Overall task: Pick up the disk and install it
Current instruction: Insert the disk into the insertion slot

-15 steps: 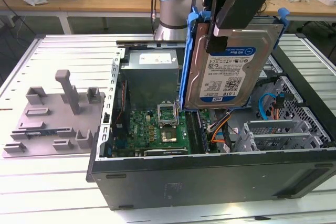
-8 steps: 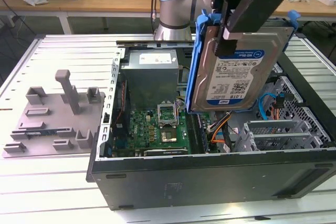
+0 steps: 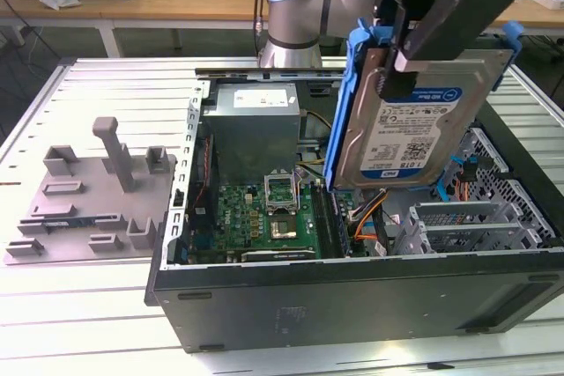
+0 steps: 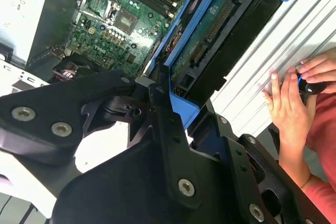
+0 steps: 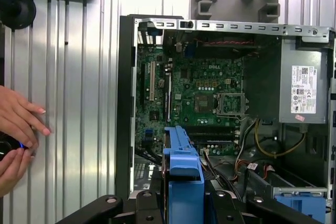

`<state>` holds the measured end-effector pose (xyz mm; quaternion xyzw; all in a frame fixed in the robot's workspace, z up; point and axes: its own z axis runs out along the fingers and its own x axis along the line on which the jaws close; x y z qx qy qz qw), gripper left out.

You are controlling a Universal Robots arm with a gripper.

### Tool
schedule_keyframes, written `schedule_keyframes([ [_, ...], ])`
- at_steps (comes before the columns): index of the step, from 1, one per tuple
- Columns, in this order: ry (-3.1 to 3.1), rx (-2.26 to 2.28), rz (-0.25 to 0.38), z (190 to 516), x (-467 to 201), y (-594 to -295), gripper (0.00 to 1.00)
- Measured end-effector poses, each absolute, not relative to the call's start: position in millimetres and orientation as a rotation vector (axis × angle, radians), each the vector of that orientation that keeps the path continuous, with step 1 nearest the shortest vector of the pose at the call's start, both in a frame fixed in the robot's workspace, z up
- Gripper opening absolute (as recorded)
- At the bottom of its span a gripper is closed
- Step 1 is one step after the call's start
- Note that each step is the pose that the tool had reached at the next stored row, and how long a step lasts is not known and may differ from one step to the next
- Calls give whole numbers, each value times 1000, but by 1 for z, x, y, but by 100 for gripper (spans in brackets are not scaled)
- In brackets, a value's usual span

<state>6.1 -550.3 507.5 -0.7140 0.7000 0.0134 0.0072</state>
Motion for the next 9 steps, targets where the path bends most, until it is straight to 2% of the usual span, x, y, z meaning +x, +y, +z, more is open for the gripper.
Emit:
schedule_keyframes([
  [9, 2183, -2220, 62, 507, 27, -558, 37],
])
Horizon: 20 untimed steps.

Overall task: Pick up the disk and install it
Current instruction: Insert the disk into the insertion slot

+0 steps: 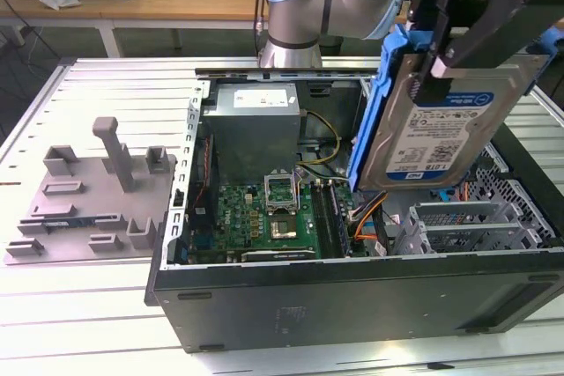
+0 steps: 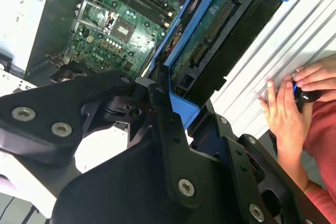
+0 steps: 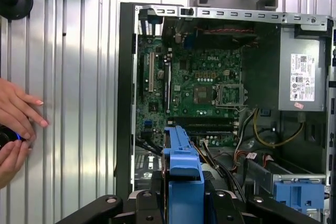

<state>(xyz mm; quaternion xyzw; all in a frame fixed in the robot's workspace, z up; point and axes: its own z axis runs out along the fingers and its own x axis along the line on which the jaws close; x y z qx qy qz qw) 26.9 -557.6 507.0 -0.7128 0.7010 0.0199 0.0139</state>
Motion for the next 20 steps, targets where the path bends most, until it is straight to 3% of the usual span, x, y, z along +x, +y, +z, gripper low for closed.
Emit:
schedule_keyframes([
  [20, 2186, -2211, 68, 504, 103, -564, 37],
])
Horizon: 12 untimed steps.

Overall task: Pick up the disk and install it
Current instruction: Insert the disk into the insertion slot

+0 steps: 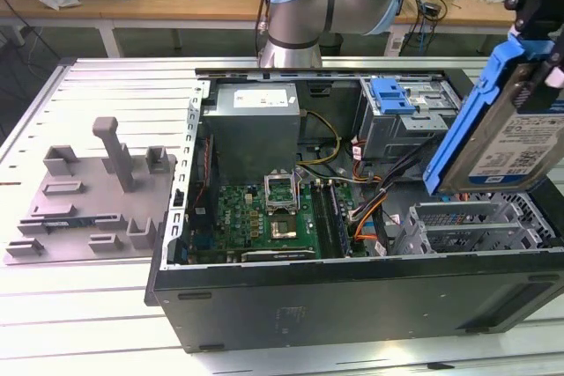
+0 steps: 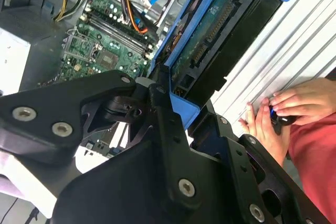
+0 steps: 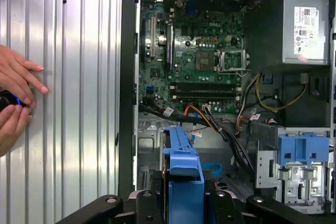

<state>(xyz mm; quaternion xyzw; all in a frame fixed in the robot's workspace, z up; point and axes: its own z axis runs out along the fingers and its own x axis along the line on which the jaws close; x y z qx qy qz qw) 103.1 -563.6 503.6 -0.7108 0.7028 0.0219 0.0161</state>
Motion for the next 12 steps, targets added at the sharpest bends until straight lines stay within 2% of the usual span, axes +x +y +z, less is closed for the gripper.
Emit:
schedule_keyframes([
  [12, 2186, -2210, 68, 502, 113, -564, 37],
])
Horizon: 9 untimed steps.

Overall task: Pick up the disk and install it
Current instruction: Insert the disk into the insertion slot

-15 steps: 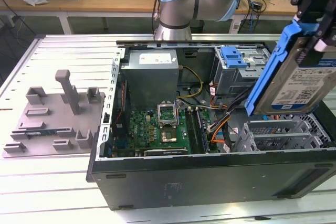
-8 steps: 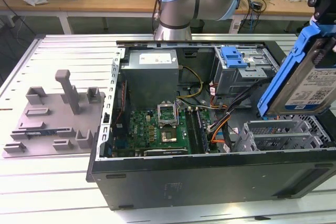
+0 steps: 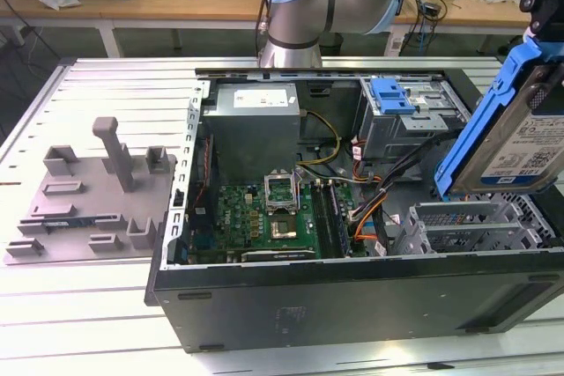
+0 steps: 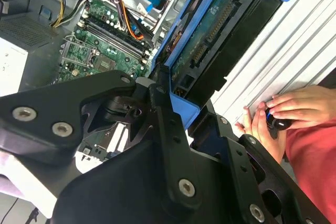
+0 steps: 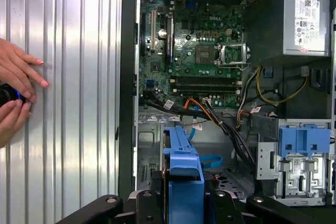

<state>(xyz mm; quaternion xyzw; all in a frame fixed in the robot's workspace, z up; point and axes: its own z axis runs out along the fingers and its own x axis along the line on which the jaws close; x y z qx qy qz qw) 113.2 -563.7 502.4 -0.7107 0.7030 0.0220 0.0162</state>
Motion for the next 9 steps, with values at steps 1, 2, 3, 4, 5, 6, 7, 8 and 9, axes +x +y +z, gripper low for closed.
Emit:
schedule_keyframes([
  [1, 2186, -2210, 69, 502, 113, -564, 37],
  [2, 2186, -2210, 68, 502, 113, -563, 37],
  [3, 2186, -2210, 68, 502, 113, -563, 37],
  [4, 2186, -2210, 68, 502, 113, -562, 37],
  [5, 2186, -2210, 68, 502, 113, -562, 37],
  [6, 2186, -2210, 68, 501, 113, -561, 37],
  [7, 2186, -2210, 68, 501, 113, -558, 37],
  [8, 2186, -2210, 68, 500, 113, -557, 37],
  [9, 2187, -2210, 68, 500, 113, -557, 37],
])
